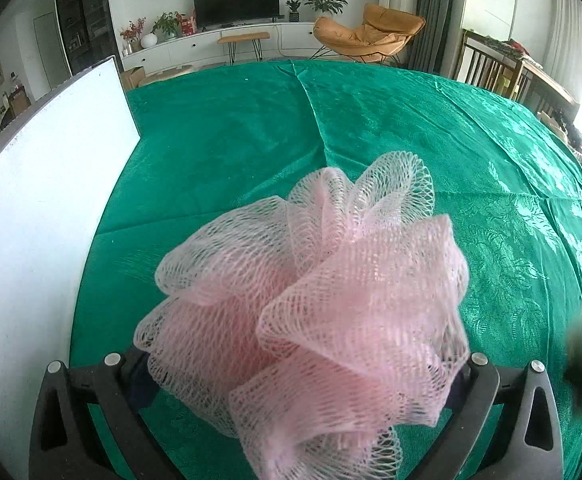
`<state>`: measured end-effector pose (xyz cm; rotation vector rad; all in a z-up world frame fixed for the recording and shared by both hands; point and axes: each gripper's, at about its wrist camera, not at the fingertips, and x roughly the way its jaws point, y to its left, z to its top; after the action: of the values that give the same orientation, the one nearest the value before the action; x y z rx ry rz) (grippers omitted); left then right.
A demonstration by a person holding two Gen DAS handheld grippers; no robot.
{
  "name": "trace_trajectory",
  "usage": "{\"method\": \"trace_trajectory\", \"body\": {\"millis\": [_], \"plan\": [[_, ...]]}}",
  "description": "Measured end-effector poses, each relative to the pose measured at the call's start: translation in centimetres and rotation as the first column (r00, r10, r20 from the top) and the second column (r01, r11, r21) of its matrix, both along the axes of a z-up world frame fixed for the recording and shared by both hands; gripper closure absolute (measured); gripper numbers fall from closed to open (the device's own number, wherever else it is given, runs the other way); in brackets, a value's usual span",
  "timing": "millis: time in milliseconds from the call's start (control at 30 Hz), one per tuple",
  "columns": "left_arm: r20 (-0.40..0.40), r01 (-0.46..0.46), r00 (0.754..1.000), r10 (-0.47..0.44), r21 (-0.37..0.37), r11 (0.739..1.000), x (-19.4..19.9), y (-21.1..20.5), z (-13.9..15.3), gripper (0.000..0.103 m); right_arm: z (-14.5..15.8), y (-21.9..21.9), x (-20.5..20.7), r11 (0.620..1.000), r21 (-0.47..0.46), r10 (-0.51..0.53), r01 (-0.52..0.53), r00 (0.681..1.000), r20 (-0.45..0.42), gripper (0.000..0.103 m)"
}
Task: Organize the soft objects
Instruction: 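Hold the puff in the left gripper while the right gripper grasps the tissue pack, then carry the puff with the left gripper while the right gripper carries the tissue pack into the box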
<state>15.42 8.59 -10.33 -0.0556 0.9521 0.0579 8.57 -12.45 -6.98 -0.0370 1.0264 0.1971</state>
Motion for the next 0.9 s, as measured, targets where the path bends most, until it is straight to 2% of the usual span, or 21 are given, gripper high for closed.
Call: {"method": "trace_trajectory", "body": {"millis": [33,67,133,200,233,367,467,567,667,700,733,767,800,900], "plan": [[0.0,0.0,1.0,0.0,0.0,1.0,0.0,0.0,0.0,0.0,-0.6,0.1,-1.1,1.0,0.0,-0.008,0.008,1.0,0.009,0.043],[0.0,0.0,1.0,0.0,0.0,1.0,0.0,0.0,0.0,0.0,-1.1,0.1,-2.5,1.0,-0.007,-0.018,0.019,0.998,0.06,0.042],[0.0,0.0,1.0,0.0,0.0,1.0,0.0,0.0,0.0,0.0,-1.5,0.3,-4.0,0.999,-0.011,-0.036,0.038,0.991,0.132,0.034],[0.0,0.0,1.0,0.0,0.0,1.0,0.0,0.0,0.0,0.0,-1.6,0.6,-4.1,0.998,-0.049,-0.024,0.029,0.993,0.115,0.026],[0.0,0.0,1.0,0.0,0.0,1.0,0.0,0.0,0.0,0.0,-1.7,0.6,-4.2,0.999,-0.048,-0.018,0.024,0.993,0.118,0.026],[0.0,0.001,1.0,-0.001,0.0,1.0,0.0,-0.1,0.1,0.0,-1.6,-0.9,-4.6,0.999,0.042,-0.029,0.024,0.992,0.124,0.025],[-0.001,-0.003,1.0,0.003,-0.004,1.0,0.1,0.0,0.1,0.0,-1.6,-0.7,-4.4,0.998,0.055,-0.033,0.026,0.992,0.118,0.025],[-0.045,-0.039,0.998,0.039,-0.005,0.999,0.9,0.0,0.1,0.0,-1.4,1.6,-3.1,0.997,-0.08,0.022,-0.018,0.999,0.048,0.023],[-0.208,-0.006,0.978,0.003,-0.014,1.0,2.6,0.4,0.5,0.0,-1.0,1.8,-1.1,0.992,-0.09,0.079,-0.089,0.99,-0.115,0.024],[-0.221,-0.017,0.975,0.014,-0.012,1.0,2.8,0.6,0.6,0.007,-0.8,1.6,-0.6,0.992,-0.089,0.08,-0.093,0.987,-0.138,0.026],[-0.197,-0.023,0.98,0.019,-0.015,1.0,2.6,0.8,1.0,0.02,-0.5,1.2,-0.3,0.993,-0.074,0.077,-0.087,0.988,-0.136,0.027],[-0.163,-0.005,0.987,-0.001,-0.035,0.999,2.4,0.9,1.5,0.05,-0.4,0.6,-0.1,0.996,-0.04,0.078,-0.084,0.988,-0.134,0.048],[-0.141,0.015,0.99,-0.023,-0.055,0.998,2.1,0.8,2.1,0.074,-0.2,0.2,-0.1,0.997,-0.037,0.068,-0.074,0.989,-0.133,0.048],[-0.061,0.053,0.996,-0.058,-0.089,0.995,0.6,0.9,4.5,0.074,0.9,-1.3,-1.1,0.999,0.043,0.031,-0.026,0.991,-0.129,0.048]]}}
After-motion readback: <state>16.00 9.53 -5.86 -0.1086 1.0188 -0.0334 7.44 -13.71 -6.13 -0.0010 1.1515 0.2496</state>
